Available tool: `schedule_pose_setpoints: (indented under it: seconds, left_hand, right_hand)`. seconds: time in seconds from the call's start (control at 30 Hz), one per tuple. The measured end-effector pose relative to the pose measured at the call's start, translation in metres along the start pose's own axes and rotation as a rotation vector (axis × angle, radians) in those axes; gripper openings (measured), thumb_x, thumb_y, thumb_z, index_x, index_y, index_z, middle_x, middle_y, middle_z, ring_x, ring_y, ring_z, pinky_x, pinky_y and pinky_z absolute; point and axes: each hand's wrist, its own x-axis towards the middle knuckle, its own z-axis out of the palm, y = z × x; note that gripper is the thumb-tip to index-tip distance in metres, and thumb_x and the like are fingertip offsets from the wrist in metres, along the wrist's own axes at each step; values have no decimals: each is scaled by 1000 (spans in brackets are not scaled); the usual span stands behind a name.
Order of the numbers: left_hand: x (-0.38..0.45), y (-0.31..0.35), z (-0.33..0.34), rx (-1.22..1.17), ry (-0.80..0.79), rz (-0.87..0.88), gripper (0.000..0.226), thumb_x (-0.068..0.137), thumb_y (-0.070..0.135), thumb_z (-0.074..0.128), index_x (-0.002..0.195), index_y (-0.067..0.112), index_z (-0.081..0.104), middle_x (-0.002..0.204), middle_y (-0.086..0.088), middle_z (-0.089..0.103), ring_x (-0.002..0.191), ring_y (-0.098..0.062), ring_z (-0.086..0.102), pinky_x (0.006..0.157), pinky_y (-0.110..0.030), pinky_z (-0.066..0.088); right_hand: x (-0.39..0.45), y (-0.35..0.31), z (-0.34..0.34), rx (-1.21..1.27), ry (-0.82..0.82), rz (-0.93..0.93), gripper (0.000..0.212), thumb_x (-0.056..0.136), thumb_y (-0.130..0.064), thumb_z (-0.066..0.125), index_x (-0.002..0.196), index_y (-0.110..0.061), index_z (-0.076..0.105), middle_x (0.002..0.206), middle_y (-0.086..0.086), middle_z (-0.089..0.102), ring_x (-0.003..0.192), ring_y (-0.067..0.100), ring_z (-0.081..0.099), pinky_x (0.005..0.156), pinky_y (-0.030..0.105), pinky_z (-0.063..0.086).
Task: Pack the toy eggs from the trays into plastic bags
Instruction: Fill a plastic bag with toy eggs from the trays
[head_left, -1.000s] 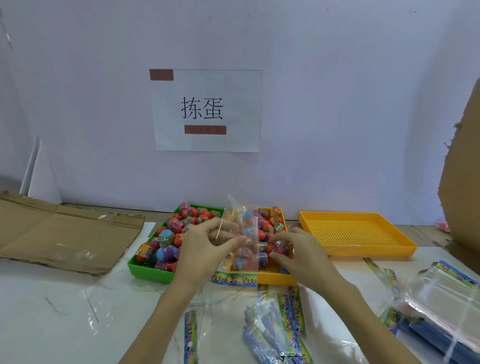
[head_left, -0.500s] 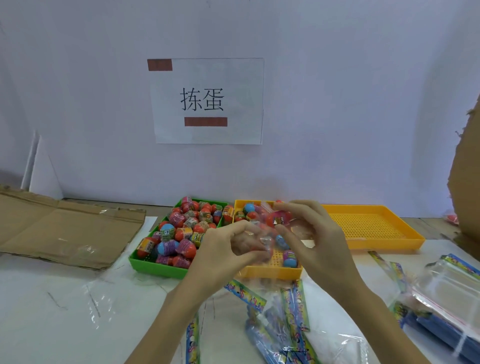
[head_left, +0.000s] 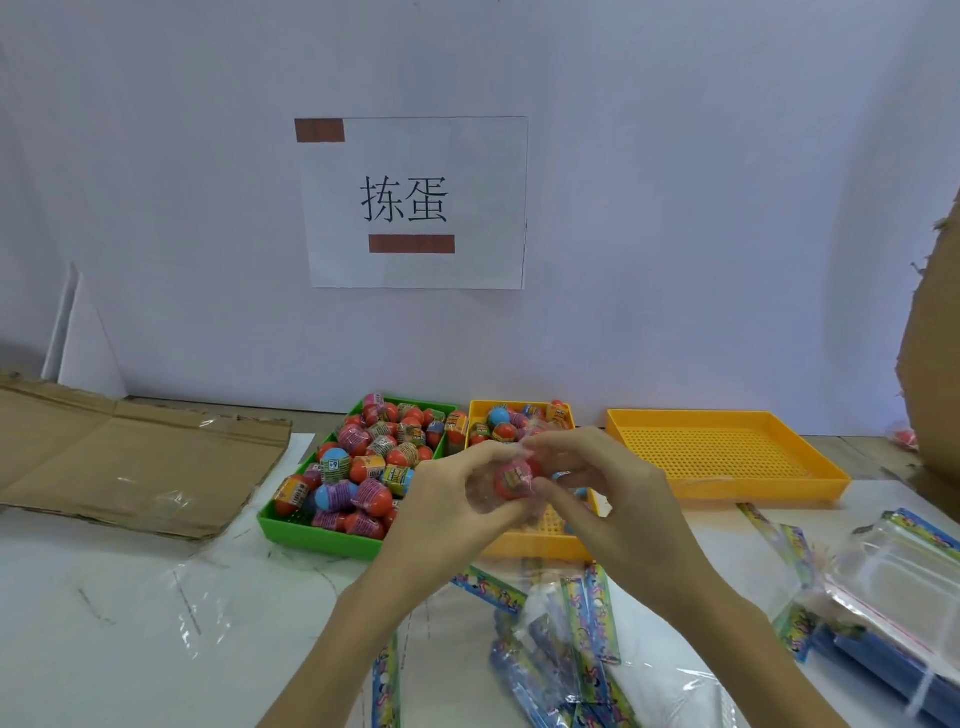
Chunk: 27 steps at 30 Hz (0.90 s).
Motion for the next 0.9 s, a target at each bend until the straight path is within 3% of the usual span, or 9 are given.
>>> schedule_pose_setpoints:
  seconds: [0.13,0.33,0.47,0.53,0.6,0.67,0.73,0.8,0.9]
  left_hand:
    - [-1,-2,2,-11,-25,-18,22,90,22,81,112,20,76,94,13,76,88,-6,74,77,-14,55]
    - [-1,-5,0,60,-27,-54,21,88,14,81,108,22,76,86,18,73,79,-3,70,70,-14,53]
    - [0,-5,-1,84,25,-51,21,88,20,82,108,25,77,85,18,74,78,-5,70,69,-17,54]
    - [0,-7,-4,92,86,-96,16,87,24,84,100,28,76,81,16,74,72,-4,68,65,-18,53]
    - [2,-10,-8,81,153,-162,11,86,26,86,91,27,77,72,12,73,61,-2,65,60,-18,51]
    - [2,-12,-10,-27,191,-237,10,84,24,87,87,22,78,69,5,74,54,-5,64,56,-21,51]
    - [3,-12,-11,-153,196,-304,9,83,22,86,88,18,79,71,0,77,56,-12,67,55,-23,54]
    - [3,-12,-10,-178,201,-320,10,84,23,86,90,18,79,74,0,78,63,-13,72,59,-19,55]
    - [3,-11,-9,-253,196,-350,20,80,28,87,95,18,79,82,-2,80,74,-14,76,64,-19,58]
  right_hand:
    - [-4,-3,6,56,-32,12,15,97,-13,70,107,-21,78,105,-15,73,105,9,69,86,24,56]
    - [-9,-5,16,85,-137,68,19,103,-17,63,117,-22,75,109,-19,74,109,6,67,90,20,53]
    - [-6,-8,10,150,-117,35,27,105,-14,58,128,-26,65,113,-21,73,109,2,69,87,15,54]
    - [-3,-6,4,164,-30,13,27,106,-9,55,128,-23,61,113,-18,75,107,6,71,87,18,55]
    - [0,3,-4,76,75,34,25,105,-5,55,121,-21,63,106,-17,76,104,4,72,85,18,54]
    - [1,14,-10,-139,79,115,21,102,-8,60,109,-27,67,98,-20,72,96,-1,68,79,17,52]
    - [-1,26,-11,-372,-92,280,14,100,-24,67,111,-33,68,102,-14,63,92,4,60,78,21,47]
    - [-5,34,-7,-542,-274,473,32,98,-45,67,126,-29,68,114,-4,54,105,13,57,85,26,45]
    - [-5,36,-4,-582,-332,599,45,95,-56,65,129,-27,67,125,4,55,124,19,51,95,32,44]
